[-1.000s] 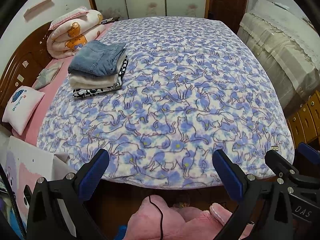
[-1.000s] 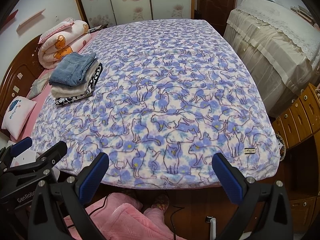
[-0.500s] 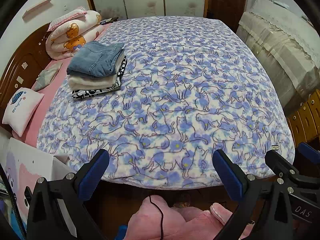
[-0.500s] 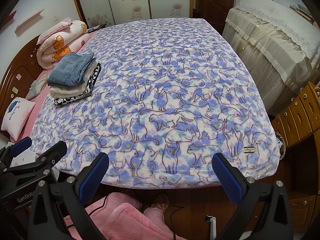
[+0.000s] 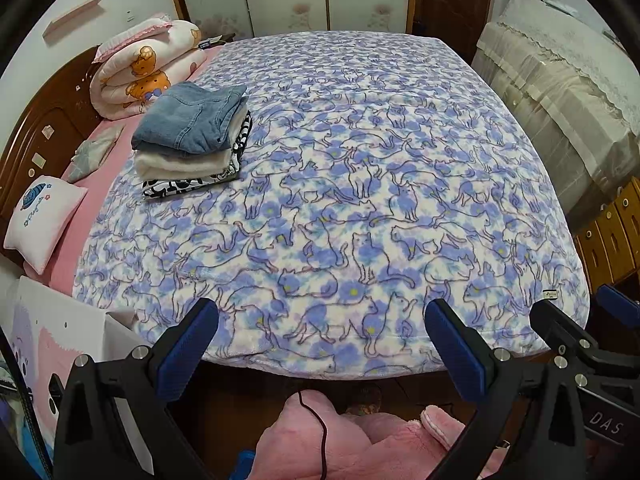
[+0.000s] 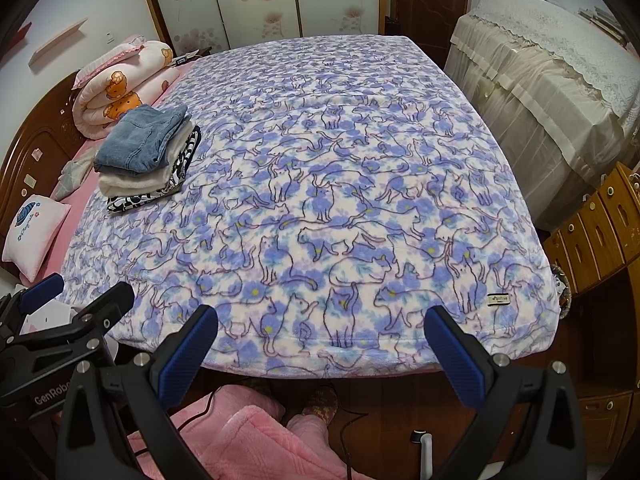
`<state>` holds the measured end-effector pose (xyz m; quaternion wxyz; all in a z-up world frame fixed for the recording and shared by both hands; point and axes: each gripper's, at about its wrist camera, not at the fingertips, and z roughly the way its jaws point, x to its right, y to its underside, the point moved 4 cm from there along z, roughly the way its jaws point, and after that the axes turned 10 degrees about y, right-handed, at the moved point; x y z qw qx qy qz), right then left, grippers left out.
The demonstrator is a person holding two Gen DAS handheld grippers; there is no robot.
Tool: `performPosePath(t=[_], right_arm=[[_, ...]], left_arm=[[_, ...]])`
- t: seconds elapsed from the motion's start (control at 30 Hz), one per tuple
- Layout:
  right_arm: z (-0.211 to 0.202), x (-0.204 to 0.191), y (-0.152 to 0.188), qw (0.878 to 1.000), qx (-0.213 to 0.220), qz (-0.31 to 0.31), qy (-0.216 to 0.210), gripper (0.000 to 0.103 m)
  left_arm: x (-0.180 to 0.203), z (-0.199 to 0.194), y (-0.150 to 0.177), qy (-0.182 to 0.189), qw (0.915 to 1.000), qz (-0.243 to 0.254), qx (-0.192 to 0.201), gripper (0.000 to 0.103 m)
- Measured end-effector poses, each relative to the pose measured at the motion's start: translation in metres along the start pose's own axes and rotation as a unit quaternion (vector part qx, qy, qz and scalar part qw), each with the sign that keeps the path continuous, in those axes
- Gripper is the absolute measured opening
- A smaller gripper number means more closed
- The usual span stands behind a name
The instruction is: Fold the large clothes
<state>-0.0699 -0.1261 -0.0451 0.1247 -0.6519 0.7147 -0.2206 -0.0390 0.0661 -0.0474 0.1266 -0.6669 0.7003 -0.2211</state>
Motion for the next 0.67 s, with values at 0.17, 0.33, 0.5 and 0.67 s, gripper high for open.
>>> performPosePath(t=[0.17,0.33,0.5,0.67], right_arm=[[0.0003,-0.0004,-0.0004,1.0,0.0,0.0,0.0,0.103],[0.0006,-0.0011,-0.001,1.0,0.0,-0.001,0.0,0.103],[0.0008,-0.0022,-0.0012,1.0,-0.001,-0.001,0.0,0.103],[0.0015,-0.0034,-0.0022,1.0,-0.001,-0.001,0.0,0.103]], left_arm=[[0.0,0.0001,0.0,0.0,1.0,0.0,0.0,0.102],[-0.0008,0.0007,-0.0009,0.0,1.0,0.001,0.0,0.102],[-0.0017,0.0008,-0.0012,0.001,1.0,0.002,-0.001,0.102],[-0.0022,0.0008,-0.0012,0.001,1.0,0.003,-0.001,0.102]])
